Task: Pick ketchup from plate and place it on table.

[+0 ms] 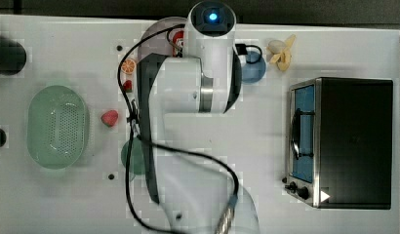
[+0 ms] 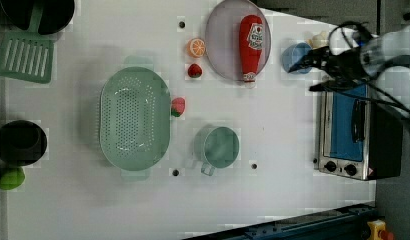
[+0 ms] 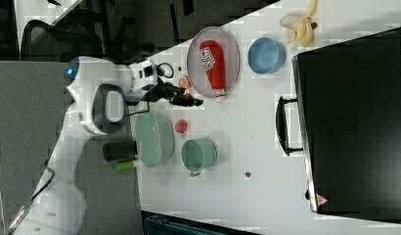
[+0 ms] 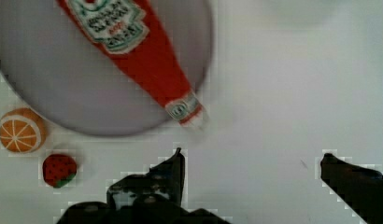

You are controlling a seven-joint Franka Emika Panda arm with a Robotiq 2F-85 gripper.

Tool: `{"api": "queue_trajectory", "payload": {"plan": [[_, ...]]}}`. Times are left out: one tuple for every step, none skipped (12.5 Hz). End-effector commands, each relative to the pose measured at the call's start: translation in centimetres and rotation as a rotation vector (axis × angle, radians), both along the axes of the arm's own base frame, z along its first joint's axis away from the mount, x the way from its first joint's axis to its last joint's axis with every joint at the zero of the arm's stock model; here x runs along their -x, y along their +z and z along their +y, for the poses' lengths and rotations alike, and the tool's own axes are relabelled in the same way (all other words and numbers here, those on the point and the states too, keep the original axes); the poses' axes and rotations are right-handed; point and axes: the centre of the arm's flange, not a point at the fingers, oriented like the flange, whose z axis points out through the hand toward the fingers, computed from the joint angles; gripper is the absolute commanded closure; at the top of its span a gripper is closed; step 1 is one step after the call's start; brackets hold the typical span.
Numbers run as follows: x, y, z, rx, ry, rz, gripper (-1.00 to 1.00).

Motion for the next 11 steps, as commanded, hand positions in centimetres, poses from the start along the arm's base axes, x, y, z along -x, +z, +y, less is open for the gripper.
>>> {"api": "queue_trajectory", "payload": {"plan": [[-1.7, -1.2, 2.6, -0.030, 0.312, -0.118, -1.00], [-2.3, -2.8, 3.0, -0.031, 0.370, -0.154, -1.00], [-2.7, -4.4, 3.5, -0.031, 0.420, -0.183, -1.00], [-3.1, -5.7, 3.9, -0.029, 0.456, -0.213, -1.00], [-3.3, -7.0, 4.4, -0.027, 0.479, -0.232, -1.00], [-3.3, -8.3, 4.7, -0.022, 0.491, -0.239, -1.00], [-3.4, -9.4, 4.8, -0.014, 0.504, -0.240, -1.00], [-3.4, -10.6, 4.8, -0.001, 0.519, -0.242, -1.00], [-3.6, -11.5, 4.8, 0.012, 0.534, -0.254, -1.00], [-3.9, -12.1, 4.8, 0.024, 0.546, -0.273, -1.00], [-4.2, -12.7, 4.8, 0.030, 0.551, -0.292, -1.00]]}}
